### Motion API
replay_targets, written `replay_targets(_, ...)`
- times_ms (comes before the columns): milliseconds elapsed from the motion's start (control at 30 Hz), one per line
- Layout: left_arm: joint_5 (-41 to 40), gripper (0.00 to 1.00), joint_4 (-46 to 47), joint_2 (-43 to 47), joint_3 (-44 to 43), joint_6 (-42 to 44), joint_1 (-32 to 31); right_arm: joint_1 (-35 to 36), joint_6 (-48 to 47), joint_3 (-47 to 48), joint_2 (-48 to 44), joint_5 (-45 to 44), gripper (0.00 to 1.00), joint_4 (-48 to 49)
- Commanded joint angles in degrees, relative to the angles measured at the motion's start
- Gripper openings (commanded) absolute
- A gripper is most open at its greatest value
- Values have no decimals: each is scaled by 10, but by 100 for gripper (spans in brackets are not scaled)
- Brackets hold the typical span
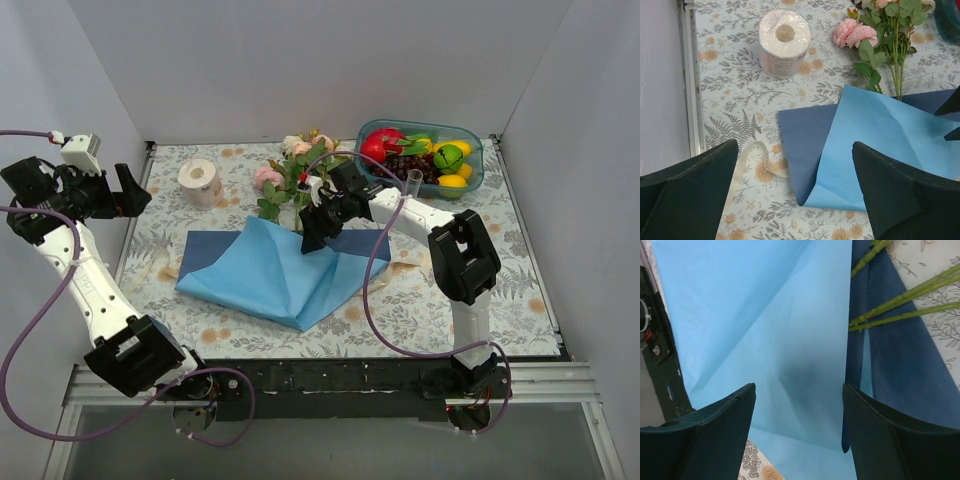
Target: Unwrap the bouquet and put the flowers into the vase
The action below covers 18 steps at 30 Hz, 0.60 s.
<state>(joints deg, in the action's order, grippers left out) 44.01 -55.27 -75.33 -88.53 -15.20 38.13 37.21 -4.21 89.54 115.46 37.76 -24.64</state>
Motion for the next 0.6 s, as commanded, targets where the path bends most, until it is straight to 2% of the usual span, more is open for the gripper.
replay_targets(0, 32, 98, -2, 18, 11, -1, 3, 1, 0, -7, -25, -44, 77, 55)
replay_targets(133, 42, 98, 4, 24, 36, -2, 3, 1, 2, -13, -37, -70, 77, 77)
replay_targets(267, 44, 98, 6, 24, 49, -4, 3, 1, -10, 17, -12, -83, 77, 54)
replay_targets(333, 45, 98, 7, 25, 51, -3, 3, 1, -12, 29, -1, -68, 76, 37)
replay_targets(433, 42, 98, 12, 26, 56, -3, 3, 4, -2, 15, -8, -36, 68, 54)
replay_targets(567, 35, 98, 19, 26, 63, -2, 3, 4, 17, 12, -5, 27, 63, 54)
